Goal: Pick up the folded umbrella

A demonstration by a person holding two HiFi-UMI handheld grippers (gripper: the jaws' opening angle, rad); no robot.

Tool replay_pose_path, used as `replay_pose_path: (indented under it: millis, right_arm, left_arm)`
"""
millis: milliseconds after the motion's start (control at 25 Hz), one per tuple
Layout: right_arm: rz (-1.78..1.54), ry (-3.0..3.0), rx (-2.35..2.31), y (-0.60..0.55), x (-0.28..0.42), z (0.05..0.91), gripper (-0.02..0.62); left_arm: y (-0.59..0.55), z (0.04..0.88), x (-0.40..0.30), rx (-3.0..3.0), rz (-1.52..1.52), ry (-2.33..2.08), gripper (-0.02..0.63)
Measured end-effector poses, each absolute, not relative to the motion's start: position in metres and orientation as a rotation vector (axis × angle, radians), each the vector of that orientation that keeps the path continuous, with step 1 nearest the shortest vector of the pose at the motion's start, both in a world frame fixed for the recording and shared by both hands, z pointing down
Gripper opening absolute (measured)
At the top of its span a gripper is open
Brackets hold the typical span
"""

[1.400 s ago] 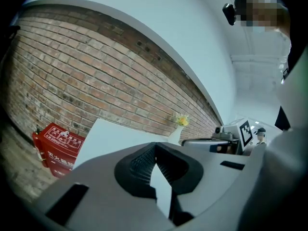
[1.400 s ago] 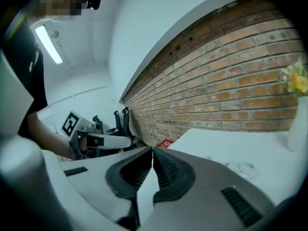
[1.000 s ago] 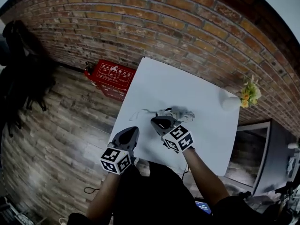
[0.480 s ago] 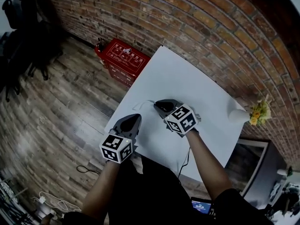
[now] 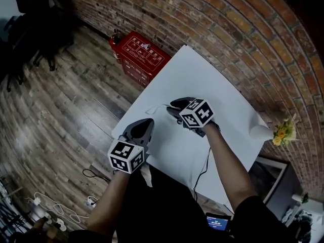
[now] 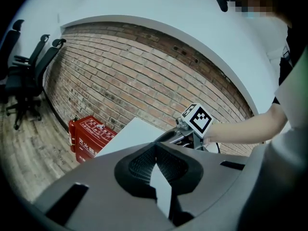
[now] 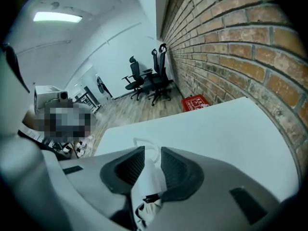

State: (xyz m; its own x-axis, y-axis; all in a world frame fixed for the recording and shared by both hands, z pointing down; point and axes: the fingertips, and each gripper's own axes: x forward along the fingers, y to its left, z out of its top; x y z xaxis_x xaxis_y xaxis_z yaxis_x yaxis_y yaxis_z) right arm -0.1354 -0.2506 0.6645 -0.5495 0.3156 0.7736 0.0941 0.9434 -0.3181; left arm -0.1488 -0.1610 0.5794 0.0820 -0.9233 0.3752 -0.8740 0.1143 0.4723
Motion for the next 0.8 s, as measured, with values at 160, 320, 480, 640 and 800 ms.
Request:
replay_pose_path:
  millis: [160,320,480,640,800]
  right_arm:
    - [0.369,-2.052,-0.356,-0.251,-0.14,0.675,0.114]
    - [0.406,-1.998,-0.37,-0.253,-0.146,0.683,0.114]
    - [0.391,-1.934,-0.39,-0.251,-0.152,0.691,0.114]
    - [0.299,-1.87,-0.413,-0.246,-0.157,0.697,0.114]
    - [0.243,-1.808,-0.438,-0.24,-0.16,0.706,0.114]
  left_arm:
    - [-0.162,0.585,-0.152,1.734,-0.114,-1.788,0.014]
    - [-0.165,0.587,-0.155,1.722,-0.127,-1.789,0.014]
    - [-0.164,0.589,-0.157,1.711,-0.139,-1.789,0.014]
    - [-0.162,0.591,-0.157,1.709,-0.141,-1.786,0.014]
    - [-0.16,0.591,-0.159,1.709,-0.147,-1.785,0.014]
